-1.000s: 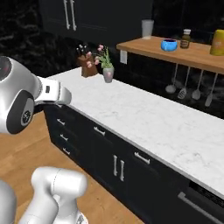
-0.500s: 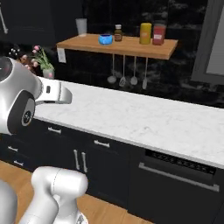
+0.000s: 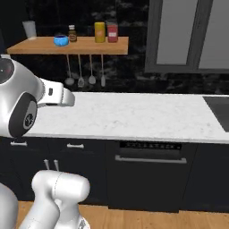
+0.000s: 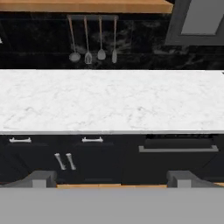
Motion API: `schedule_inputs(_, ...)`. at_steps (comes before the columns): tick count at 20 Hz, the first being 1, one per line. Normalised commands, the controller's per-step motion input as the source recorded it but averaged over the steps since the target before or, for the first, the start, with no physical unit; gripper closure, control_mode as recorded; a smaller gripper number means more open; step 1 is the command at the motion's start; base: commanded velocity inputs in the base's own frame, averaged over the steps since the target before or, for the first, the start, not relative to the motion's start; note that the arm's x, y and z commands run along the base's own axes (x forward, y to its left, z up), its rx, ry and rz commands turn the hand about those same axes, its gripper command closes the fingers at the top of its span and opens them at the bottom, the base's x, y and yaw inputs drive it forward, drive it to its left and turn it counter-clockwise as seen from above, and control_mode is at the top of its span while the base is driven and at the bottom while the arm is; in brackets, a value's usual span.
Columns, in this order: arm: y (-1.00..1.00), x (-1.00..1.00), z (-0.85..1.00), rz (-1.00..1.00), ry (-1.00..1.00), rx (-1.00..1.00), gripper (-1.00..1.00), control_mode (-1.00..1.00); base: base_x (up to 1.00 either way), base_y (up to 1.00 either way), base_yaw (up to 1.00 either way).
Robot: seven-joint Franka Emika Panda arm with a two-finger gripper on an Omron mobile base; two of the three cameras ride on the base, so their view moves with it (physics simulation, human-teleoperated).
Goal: Gather all objects into one cabinet and sort the glasses and bowls to opposite sides.
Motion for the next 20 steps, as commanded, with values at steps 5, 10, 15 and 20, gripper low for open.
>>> schedule_inputs(5,0.00,0.00,0.00,0.00,0.00,0.00,-1.00,1.00,0.24,0.97,-0.24)
schedule_inputs(10,0.00,0.00,0.00,0.00,0.00,0.00,-1.00,1.00,0.40,0.34,-0.05)
schedule_inputs(15,0.00,0.00,0.00,0.00,0.00,0.00,-1.00,1.00,0.61,-0.23,0.07)
schedule_inputs(20,0.00,0.00,0.00,0.00,0.00,0.00,-1.00,1.00,0.52,0.00,0.03)
